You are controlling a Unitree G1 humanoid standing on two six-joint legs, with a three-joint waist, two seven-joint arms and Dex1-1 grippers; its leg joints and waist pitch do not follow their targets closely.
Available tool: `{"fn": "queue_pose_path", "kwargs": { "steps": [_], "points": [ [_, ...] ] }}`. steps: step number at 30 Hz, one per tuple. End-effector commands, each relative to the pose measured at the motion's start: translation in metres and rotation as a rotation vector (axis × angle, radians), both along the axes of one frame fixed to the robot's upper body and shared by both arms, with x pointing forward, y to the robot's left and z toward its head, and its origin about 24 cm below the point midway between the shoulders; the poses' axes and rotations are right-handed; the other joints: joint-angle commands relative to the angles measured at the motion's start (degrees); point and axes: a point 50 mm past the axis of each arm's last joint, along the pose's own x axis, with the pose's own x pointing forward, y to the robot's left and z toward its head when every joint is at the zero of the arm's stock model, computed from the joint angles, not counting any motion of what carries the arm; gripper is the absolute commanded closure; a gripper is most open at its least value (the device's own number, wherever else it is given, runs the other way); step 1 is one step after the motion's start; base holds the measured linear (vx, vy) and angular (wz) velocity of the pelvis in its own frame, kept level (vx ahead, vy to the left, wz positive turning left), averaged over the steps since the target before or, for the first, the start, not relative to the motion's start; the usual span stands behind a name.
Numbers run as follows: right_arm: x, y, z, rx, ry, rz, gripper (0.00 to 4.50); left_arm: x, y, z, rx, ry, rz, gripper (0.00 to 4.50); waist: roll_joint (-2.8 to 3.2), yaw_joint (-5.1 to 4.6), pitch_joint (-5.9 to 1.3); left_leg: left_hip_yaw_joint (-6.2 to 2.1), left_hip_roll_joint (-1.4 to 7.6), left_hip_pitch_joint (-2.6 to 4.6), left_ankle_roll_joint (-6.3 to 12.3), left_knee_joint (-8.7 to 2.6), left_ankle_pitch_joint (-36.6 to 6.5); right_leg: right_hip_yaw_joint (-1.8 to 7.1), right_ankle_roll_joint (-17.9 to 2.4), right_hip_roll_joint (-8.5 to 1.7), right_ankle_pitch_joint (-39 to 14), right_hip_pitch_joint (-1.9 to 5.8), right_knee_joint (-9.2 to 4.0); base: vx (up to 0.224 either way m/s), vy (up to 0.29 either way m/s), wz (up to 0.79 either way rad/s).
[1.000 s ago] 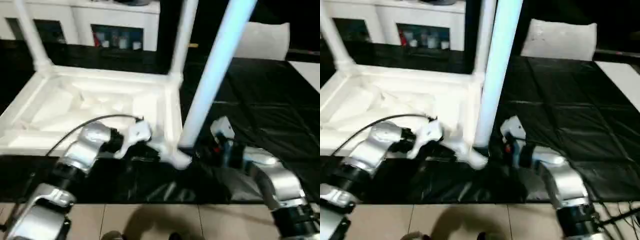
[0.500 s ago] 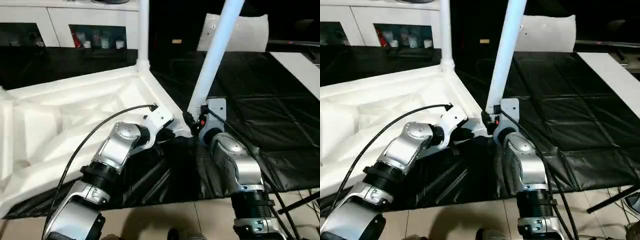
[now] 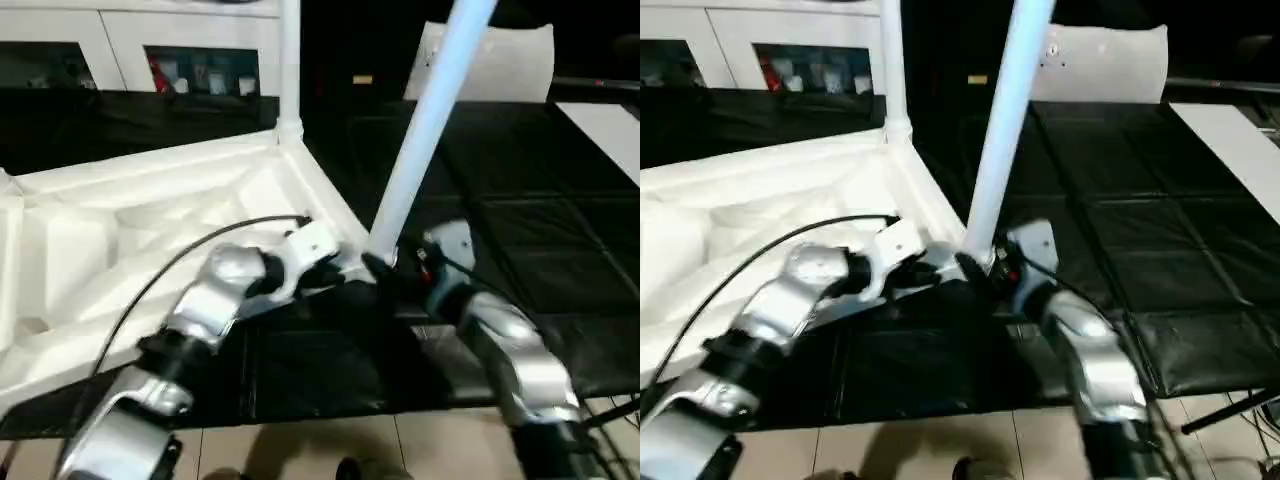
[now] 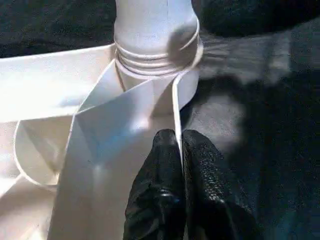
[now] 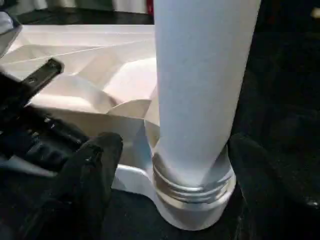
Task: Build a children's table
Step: Rotate leg to tighten
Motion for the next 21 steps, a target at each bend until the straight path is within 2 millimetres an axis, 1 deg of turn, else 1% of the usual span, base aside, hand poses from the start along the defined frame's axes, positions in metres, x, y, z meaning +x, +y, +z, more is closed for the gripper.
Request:
{"fn": "queue_pose_path", "kwargs": {
  "steps": [1,2,3,4,5,6,7,8,9,11,12,13,14,15,16,17,18,19,20,21],
  "points": [
    [-0.005,-0.015,0.008,-0.046,-0.045,0.098,0.4,-0.008,0.007,-0.004,-0.022,0.013,-0.122,4.5,-0.25,0.67,-3.98,-0.51,2.58,0.12,5.02,-3.11,-7.65,3.09,-10.95,-4.93,-14.95,3.33,-3.83,0.0,0.0,0.0],
    [-0.005,-0.015,0.008,-0.046,-0.045,0.098,0.31,-0.008,0.007,-0.004,-0.022,0.013,-0.122,4.5,-0.28,0.76,-3.96,-0.53,2.58,0.12,4.89,-3.13,-7.99,3.06,-10.82,-4.91,-15.44,3.41,-3.84,0.0,0.0,0.0],
    [-0.009,-0.019,0.008,-0.069,-0.036,0.185,0.19,-0.01,0.013,-0.004,-0.023,0.03,-0.164,4.5,-0.1,0.87,-3.82,-0.5,2.59,0.19,4.7,-3.19,-8.53,3.1,-10.66,-4.86,-16.1,3.27,-3.88,0.0,0.0,0.0],
    [-0.009,-0.019,0.009,-0.07,-0.034,0.194,0.1,-0.01,0.013,-0.003,-0.023,0.032,-0.169,4.5,-0.21,0.89,-3.84,-0.46,2.51,0.16,4.86,-3.12,-8.84,3.06,-10.49,-4.79,-16.51,3.35,-3.96,0.0,0.0,0.0],
    [-0.011,-0.02,0.009,-0.075,-0.029,0.23,0.1,-0.01,0.015,-0.003,-0.024,0.035,-0.186,4.5,-0.32,1.04,-3.79,-0.45,2.62,0.21,4.75,-3.18,-8.93,3.08,-10.35,-4.85,-17.27,3.2,-3.98,0.0,0.0,0.0],
    [-0.013,-0.021,0.01,-0.081,-0.025,0.276,0.1,-0.011,0.017,-0.002,-0.023,0.044,-0.209,4.5,-0.41,1.16,-3.91,-0.49,2.61,0.2,4.88,-3.14,-8.83,3.01,-10.28,-4.89,-17.45,3.3,-3.96,0.0,0.0,0.0],
    [-0.017,-0.021,0.012,-0.081,-0.015,0.361,0.1,-0.013,0.021,-0.001,-0.013,0.058,-0.268,4.5,-0.32,1.37,-4.0,-0.56,2.77,0.27,4.99,-3.13,-8.3,3.01,-10.57,-4.93,-16.5,3.32,-3.71,0.0,0.0,0.0],
    [-0.017,-0.021,0.012,-0.081,-0.015,0.361,0.1,-0.013,0.021,-0.001,-0.013,0.058,-0.268,4.5,-0.25,1.47,-4.0,-0.55,2.77,0.31,5.18,-3.11,-7.91,2.97,-10.74,-4.84,-15.79,3.25,-3.68,0.0,0.0,0.0],
    [-0.018,-0.021,0.012,-0.082,-0.006,0.4,0.1,-0.015,0.024,-0.001,-0.005,0.073,-0.295,4.5,-0.3,1.57,-4.05,-0.51,2.92,0.36,5.23,-3.1,-7.16,3.03,-11.45,-4.84,-13.83,3.17,-3.36,0.0,0.0,0.0],
    [-0.019,-0.021,0.013,-0.088,0.013,0.482,0.1,-0.017,0.029,-0.001,0.021,0.095,-0.365,4.5,-0.49,1.78,-4.13,-0.4,2.92,0.52,5.65,-3.01,-6.95,3.05,-12.35,-4.93,-12.49,3.2,-3.12,0.0,0.0,0.0],
    [-0.018,-0.021,0.014,-0.083,0.024,0.512,0.25,-0.019,0.031,0.0,0.035,0.101,-0.401,4.5,-0.51,1.97,-4.14,-0.44,2.88,0.42,5.75,-3.0,-6.78,3.01,-12.55,-4.97,-12.41,3.32,-3.02,0.0,0.0,0.0],
    [-0.017,-0.021,0.014,-0.081,0.026,0.515,0.25,-0.02,0.031,-0.001,0.036,0.104,-0.407,4.5,-0.46,2.05,-4.11,-0.41,2.9,0.46,5.66,-3.01,-6.73,3.03,-12.59,-4.98,-12.62,3.22,-3.04,0.0,0.0,0.0],
    [-0.016,-0.02,0.014,-0.078,0.033,0.527,0.25,-0.021,0.031,-0.001,0.041,0.113,-0.428,4.5,-0.55,2.08,-4.09,-0.38,2.93,0.53,5.52,-3.02,-6.93,3.02,-12.59,-4.96,-12.97,3.13,-3.08,0.0,0.0,0.0],
    [-0.015,-0.02,0.014,-0.074,0.039,0.539,0.25,-0.022,0.032,-0.001,0.046,0.118,-0.447,4.5,-0.53,2.17,-4.08,-0.43,2.94,0.55,5.07,-3.02,-7.11,3.01,-12.57,-5.03,-13.64,3.12,-3.05,0.0,0.0,0.0],
    [-0.014,-0.019,0.014,-0.072,0.043,0.547,0.44,-0.023,0.032,-0.001,0.049,0.121,-0.461,4.5,-0.72,2.17,-4.11,-0.41,2.98,0.58,4.9,-3.0,-7.33,3.01,-12.57,-5.03,-13.94,3.11,-3.06,0.0,0.0,0.0],
    [-0.013,-0.016,0.013,-0.073,0.064,0.587,0.59,-0.027,0.032,-0.002,0.054,0.141,-0.509,4.5,-0.81,2.36,-4.03,-0.38,2.99,0.69,4.49,-2.98,-7.48,3.03,-12.52,-5.05,-14.6,3.0,-3.03,0.0,0.0,0.0],
    [-0.013,-0.016,0.013,-0.073,0.067,0.592,0.63,-0.028,0.032,-0.002,0.054,0.143,-0.514,4.5,-0.79,2.39,-4.03,-0.4,2.95,0.6,4.44,-2.98,-7.51,3.02,-12.5,-5.07,-14.83,3.08,-3.03,0.0,0.0,0.0],
    [-0.013,-0.016,0.013,-0.073,0.07,0.602,0.66,-0.028,0.032,-0.002,0.055,0.145,-0.524,4.5,-0.74,2.55,-3.94,-0.36,3.06,0.65,4.11,-3.0,-7.87,3.05,-12.18,-5.09,-15.48,2.95,-3.13,0.0,0.0,0.0],
    [-0.012,-0.015,0.013,-0.074,0.071,0.61,0.75,-0.029,0.032,-0.002,0.058,0.149,-0.534,4.5,-0.96,2.64,-3.96,-0.34,3.06,0.66,4.0,-2.96,-8.01,3.05,-11.93,-5.13,-15.89,2.97,-3.17,0.0,0.0,0.0],
    [-0.011,-0.014,0.013,-0.072,0.075,0.625,0.9,-0.03,0.031,-0.003,0.062,0.149,-0.549,4.5,-1.02,2.84,-3.96,-0.35,3.03,0.69,3.75,-2.96,-8.04,3.04,-11.62,-5.17,-16.65,2.95,-3.15,0.0,0.0,0.0]
  ]
}}
